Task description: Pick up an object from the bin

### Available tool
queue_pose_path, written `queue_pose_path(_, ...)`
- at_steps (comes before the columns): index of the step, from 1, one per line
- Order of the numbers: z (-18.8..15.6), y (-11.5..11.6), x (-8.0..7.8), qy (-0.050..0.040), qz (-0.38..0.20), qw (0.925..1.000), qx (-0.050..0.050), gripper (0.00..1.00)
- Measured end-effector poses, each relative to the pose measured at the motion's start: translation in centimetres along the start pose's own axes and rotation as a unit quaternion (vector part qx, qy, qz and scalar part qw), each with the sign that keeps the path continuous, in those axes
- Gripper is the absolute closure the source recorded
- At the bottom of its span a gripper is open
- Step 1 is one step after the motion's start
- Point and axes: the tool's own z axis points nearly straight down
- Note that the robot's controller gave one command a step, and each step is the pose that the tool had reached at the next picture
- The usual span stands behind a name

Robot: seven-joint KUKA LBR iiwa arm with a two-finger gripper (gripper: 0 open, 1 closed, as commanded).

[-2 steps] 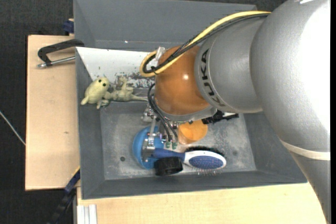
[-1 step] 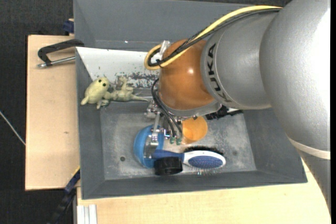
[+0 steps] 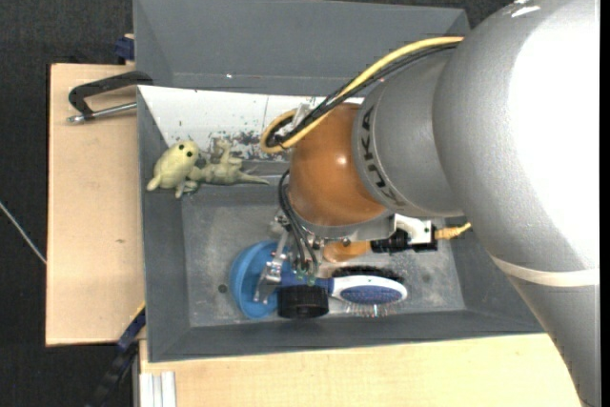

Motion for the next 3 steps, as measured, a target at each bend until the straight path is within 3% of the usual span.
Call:
queue_pose_path(1, -0.2, 0.1, -0.1, 0.0003, -0.001, 1.0000, 0.001, 0.00)
queue_pose_path(2, -0.6, 0.1, -0.4, -0.0030, 0.000, 1.0000, 0.001, 1.00)
queue_pose_path(3, -3.7, 0.2, -0.6, -0.0030, -0.001, 1.0000, -0.001, 1.00)
